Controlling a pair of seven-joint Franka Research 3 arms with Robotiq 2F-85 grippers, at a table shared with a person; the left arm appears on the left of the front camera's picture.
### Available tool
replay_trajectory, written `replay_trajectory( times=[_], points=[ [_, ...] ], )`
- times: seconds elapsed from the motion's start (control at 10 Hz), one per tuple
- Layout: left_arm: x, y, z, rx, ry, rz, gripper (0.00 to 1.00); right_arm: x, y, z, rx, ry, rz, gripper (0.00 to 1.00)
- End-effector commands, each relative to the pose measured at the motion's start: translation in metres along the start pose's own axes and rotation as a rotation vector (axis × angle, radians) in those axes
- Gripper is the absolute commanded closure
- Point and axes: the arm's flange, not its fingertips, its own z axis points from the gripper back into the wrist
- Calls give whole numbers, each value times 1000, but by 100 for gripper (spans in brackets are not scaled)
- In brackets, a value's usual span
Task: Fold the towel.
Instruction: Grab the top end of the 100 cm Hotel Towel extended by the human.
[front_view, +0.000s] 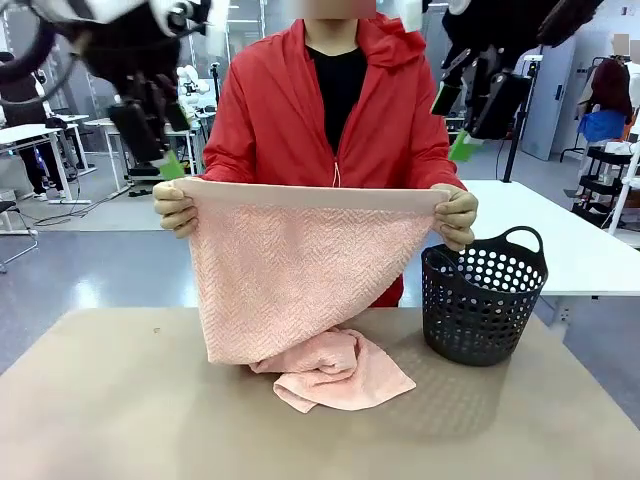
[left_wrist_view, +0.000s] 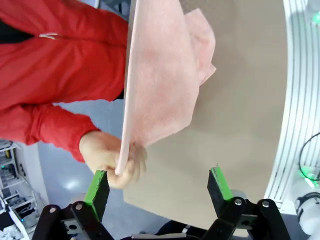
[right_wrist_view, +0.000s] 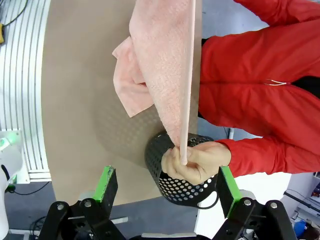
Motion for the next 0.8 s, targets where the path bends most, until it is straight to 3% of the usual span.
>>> replay_trajectory(
  times=[0.0,0.7],
  points=[
    [19,17,-13,-45,62,3,0,13,-13,-18,-15,35,-29,0],
    [16,48,-99,-102,81,-78,0,14,-51,-108,41,36,-42,0]
  ],
)
